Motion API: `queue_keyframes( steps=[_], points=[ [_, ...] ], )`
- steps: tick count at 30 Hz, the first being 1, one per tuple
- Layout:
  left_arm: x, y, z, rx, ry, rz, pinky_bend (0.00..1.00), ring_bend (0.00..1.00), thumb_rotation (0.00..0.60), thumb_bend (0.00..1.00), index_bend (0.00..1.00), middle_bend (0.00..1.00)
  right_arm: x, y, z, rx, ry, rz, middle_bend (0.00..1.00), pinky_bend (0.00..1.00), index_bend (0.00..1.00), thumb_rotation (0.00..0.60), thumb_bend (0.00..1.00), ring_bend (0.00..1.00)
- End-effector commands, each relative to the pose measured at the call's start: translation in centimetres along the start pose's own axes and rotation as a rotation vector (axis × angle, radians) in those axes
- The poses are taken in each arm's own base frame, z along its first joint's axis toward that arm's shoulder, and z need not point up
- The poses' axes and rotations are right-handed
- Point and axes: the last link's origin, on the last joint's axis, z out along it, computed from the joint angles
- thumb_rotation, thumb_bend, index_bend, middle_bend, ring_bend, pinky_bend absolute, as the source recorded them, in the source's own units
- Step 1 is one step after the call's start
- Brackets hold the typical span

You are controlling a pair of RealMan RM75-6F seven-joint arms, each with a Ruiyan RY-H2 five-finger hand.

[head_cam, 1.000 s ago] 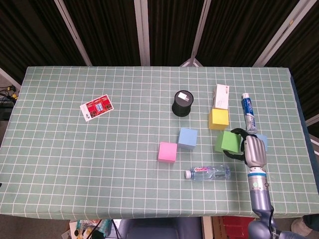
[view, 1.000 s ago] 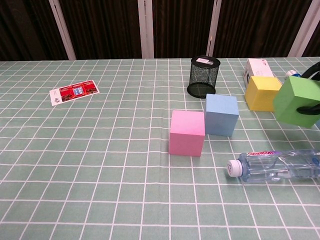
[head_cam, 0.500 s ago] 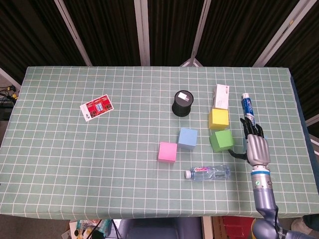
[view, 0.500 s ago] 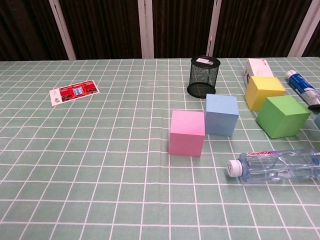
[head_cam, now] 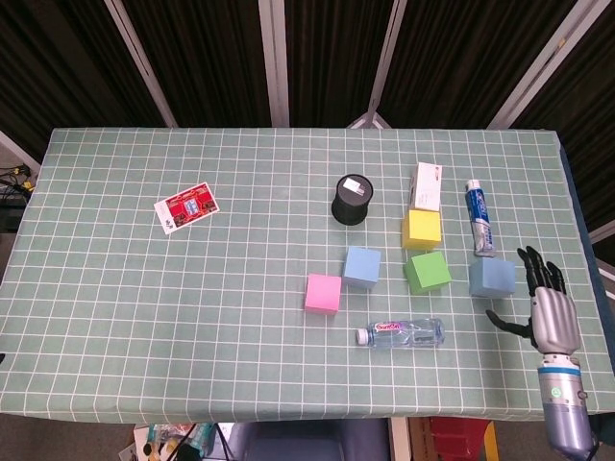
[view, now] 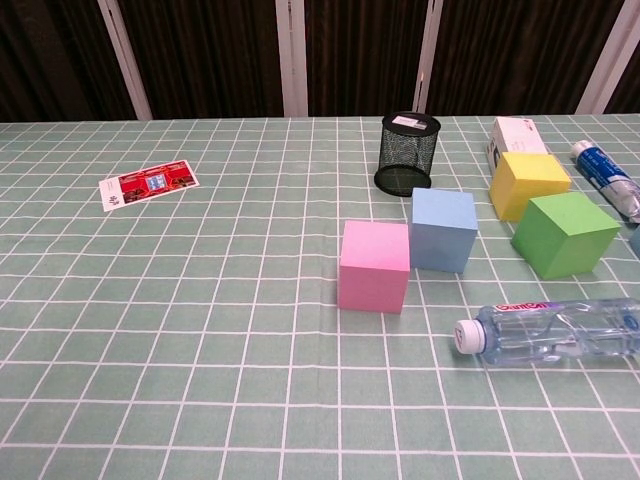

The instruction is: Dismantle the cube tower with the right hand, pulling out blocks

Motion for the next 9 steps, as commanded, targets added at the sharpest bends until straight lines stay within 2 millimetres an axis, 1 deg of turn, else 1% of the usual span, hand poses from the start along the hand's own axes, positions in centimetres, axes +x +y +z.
queue_keyframes(
  steps=[1, 5, 9],
  points=[
    [0.1, -0.1, 0.0, -0.006, 0.001, 0.001, 0.00, 0.00, 0.600, 0.18, 0.14, 0.00, 0.6, 1.3, -2.1, 0.110, -0.009, -0.197, 0.00, 0.02, 0.04, 0.600, 0.17, 0.10],
    [0.2, -0.4, 0.1, 0.007, 0.007, -0.002, 0.00, 0.00, 0.600, 0.18, 0.14, 0.00, 0.8, 1.0, -2.9, 0.148, -0.006, -0.231, 0.00, 0.01, 0.04, 0.600, 0.17, 0.10],
    [0.3, -0.6, 0.4, 0.019, 0.010, 0.001, 0.00, 0.00, 0.600, 0.18, 0.14, 0.00, 1.4, 1.1, -3.4, 0.138, 0.017, -0.243, 0.00, 0.01, 0.04, 0.600, 0.17, 0.10]
  ],
)
